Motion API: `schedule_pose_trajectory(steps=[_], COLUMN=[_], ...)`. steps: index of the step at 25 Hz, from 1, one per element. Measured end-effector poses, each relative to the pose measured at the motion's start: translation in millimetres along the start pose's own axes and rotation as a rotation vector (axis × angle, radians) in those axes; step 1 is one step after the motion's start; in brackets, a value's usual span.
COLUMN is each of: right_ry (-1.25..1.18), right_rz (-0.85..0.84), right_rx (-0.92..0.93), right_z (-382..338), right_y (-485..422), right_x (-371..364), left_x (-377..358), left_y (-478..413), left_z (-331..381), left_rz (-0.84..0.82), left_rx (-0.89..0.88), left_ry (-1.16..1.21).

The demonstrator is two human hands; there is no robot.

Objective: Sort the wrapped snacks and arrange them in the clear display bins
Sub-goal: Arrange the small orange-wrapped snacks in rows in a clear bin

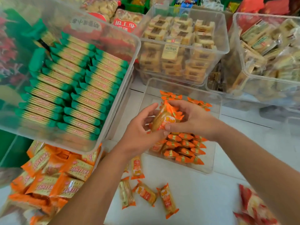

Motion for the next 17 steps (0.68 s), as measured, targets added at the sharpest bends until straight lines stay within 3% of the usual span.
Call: schedule_pose_trajectory(steps=[3, 8, 14, 17], right_ry=[0.178, 0.383, 0.787, 1.018], right_rz=[0.036, 0.31, 0.291, 0.322], right_rx=[0.009, 0.112, 0.218, 0.172], right_z=[-11.6, -4.7, 40.6, 51.2], right_y=[-34.9, -96.0, -152.6, -163.4], right_x=[20.4, 23.3, 2.1, -2.6], left_x=[2.7, 3.5, -10.6, -15.5], left_y=[-21.9, -36.5, -50.4, -55.7], left_z=[6.7, -0.3, -25.0, -31.0], left_rz=[0.011, 0.338, 0.261, 0.22], left_rx=[-0.032, 0.025, 0.214, 0.309], left_ry=[-0.059, -0.137, -0.106, -0.062])
Point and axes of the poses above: each hand's wrist, its own y-axis away from the middle knuckle, its own x-axis out of the back of the hand, z = x × y, the point moved 2 cm from there along -y, towards the middle knuckle, and after that the axes turned 1 degree about -z, right-handed, at the moved point
